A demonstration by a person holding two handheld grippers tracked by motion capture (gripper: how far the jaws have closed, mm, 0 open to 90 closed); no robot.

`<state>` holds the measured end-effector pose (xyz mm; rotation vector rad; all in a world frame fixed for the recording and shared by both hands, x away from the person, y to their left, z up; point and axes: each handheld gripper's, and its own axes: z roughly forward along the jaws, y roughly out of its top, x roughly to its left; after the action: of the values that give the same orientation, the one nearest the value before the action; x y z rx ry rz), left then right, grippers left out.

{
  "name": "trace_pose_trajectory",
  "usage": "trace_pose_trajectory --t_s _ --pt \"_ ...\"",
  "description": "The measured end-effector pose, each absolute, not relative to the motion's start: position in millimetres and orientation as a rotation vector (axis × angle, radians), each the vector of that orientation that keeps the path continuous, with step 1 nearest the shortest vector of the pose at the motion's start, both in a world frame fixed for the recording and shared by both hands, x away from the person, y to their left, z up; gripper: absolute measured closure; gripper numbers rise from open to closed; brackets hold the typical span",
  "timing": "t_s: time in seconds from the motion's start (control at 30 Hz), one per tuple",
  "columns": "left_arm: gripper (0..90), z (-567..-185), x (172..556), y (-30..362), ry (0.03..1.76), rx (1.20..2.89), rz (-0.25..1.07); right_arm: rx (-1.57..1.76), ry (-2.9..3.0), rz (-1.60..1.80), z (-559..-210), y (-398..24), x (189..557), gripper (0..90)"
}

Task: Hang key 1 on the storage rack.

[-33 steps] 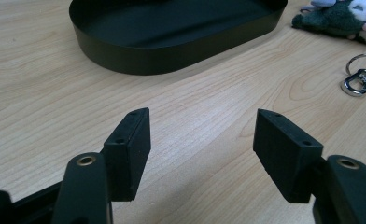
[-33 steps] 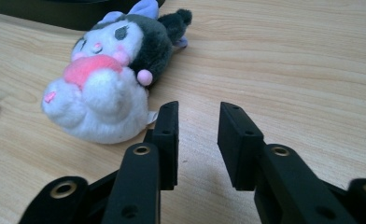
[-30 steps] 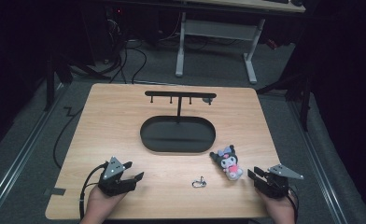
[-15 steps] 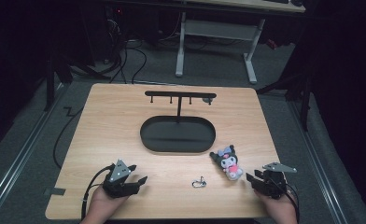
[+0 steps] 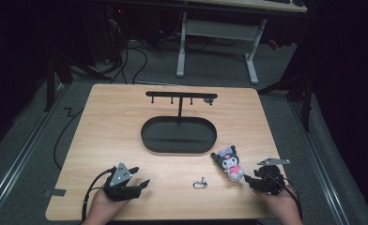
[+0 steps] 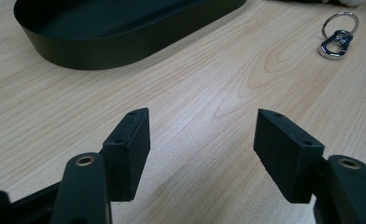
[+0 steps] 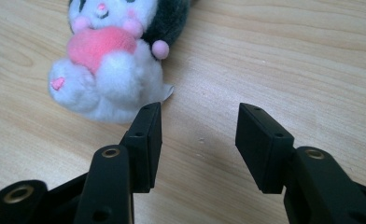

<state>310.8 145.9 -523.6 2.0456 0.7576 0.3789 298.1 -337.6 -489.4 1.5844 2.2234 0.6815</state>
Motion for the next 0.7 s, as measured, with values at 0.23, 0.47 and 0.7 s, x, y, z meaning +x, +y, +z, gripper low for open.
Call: trace_pose_trajectory --t_s 0.23,0.47,0.7 --pt "37.1 -523.6 311.1 144.4 0.751 2.049 0.375 1.601 2.297 0.617 -482.2 -334.0 303.4 45.9" --pt "37.2 -525.1 311.2 141.8 0.737 2.068 0.373 1.600 2.375 0.536 -477.0 -328.6 308.2 42.9" --pt "37.2 -525.0 310.9 141.8 0.734 2.070 0.373 1.619 2.457 0.429 -472.2 -322.9 314.5 37.4"
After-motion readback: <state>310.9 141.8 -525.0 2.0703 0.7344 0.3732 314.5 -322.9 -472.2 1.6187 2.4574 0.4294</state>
